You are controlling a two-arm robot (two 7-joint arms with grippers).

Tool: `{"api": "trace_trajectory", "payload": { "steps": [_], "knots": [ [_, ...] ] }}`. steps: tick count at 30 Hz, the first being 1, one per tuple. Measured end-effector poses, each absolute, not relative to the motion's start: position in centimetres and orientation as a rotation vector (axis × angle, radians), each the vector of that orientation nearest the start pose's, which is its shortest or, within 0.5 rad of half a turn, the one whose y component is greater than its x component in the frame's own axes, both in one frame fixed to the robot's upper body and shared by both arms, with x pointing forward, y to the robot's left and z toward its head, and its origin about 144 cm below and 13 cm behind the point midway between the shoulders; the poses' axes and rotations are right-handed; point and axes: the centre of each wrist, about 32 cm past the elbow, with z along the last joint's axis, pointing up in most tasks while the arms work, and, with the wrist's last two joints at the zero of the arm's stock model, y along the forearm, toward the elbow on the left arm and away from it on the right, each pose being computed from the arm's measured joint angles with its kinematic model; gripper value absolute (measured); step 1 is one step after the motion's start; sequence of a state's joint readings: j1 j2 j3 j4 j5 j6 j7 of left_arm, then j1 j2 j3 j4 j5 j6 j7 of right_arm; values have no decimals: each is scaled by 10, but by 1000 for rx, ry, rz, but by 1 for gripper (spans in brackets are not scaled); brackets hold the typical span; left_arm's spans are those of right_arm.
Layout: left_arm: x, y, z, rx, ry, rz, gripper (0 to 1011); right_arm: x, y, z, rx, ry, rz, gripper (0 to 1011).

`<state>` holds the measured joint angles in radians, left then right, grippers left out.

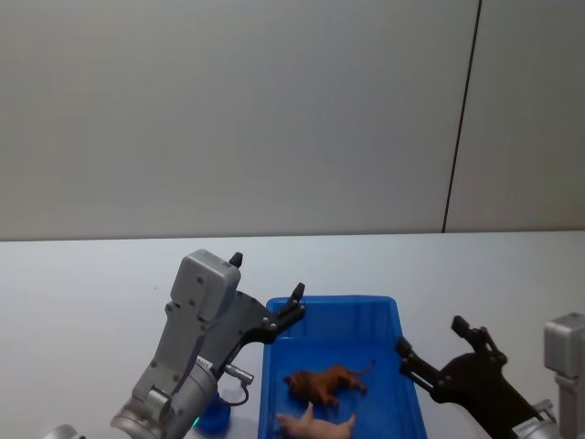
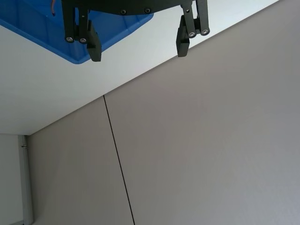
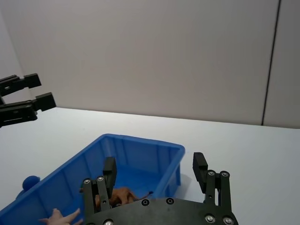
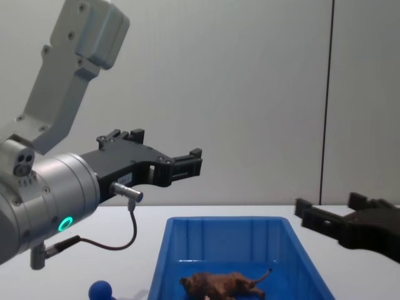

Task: Pick up the two dolls from the table and place them into the box.

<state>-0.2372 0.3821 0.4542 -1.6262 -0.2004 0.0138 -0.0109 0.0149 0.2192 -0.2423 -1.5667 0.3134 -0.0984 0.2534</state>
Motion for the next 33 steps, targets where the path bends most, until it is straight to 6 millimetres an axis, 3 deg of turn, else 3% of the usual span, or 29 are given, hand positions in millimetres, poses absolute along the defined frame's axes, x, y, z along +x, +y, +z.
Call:
{"api": "trace_trajectory", "payload": {
  "steps": [15,33],
  "knots": [
    [492,198,1204,61,-268,1124,1008,431,-227,1137,123,30,-1245,1001],
    [490,204,1207,89,-259,1136,1008,422,-232,1137,123,34,-1304,1001]
  ]
}}
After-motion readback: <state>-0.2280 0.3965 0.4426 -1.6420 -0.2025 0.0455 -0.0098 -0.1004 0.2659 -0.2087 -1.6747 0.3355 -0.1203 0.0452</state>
